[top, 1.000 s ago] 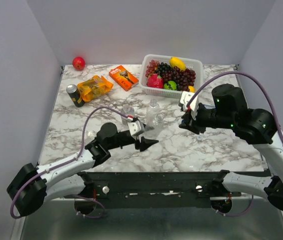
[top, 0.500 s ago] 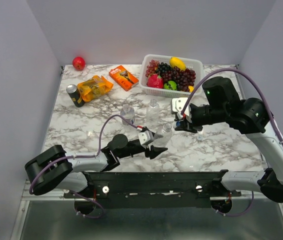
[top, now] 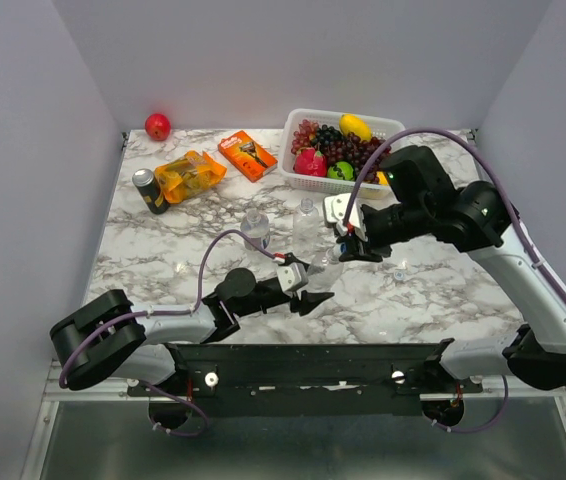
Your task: Screw on the bottle caps
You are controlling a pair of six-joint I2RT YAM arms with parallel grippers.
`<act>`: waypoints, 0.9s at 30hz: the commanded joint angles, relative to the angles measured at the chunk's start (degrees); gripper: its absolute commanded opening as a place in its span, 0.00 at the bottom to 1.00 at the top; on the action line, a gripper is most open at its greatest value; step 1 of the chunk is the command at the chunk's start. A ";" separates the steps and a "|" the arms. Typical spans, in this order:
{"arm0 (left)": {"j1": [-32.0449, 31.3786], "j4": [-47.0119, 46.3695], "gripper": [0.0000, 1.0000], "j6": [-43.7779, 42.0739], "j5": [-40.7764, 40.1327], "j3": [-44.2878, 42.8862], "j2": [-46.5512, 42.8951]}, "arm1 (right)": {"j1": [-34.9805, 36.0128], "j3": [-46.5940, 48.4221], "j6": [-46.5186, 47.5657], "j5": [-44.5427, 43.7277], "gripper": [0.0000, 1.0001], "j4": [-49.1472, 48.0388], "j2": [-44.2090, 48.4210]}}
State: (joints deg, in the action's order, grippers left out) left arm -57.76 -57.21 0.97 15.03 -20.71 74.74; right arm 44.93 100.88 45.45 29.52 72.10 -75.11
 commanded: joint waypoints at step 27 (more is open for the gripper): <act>-0.16 -2.47 0.00 -9.32 -1.23 1.11 0.50 | 1.39 8.81 14.84 -1.04 0.23 15.27 -8.83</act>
State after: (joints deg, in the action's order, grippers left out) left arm -57.30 -57.12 -3.99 12.25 -19.90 75.09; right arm 45.56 108.62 56.51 29.50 79.90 -82.43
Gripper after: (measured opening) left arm 0.649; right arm 0.405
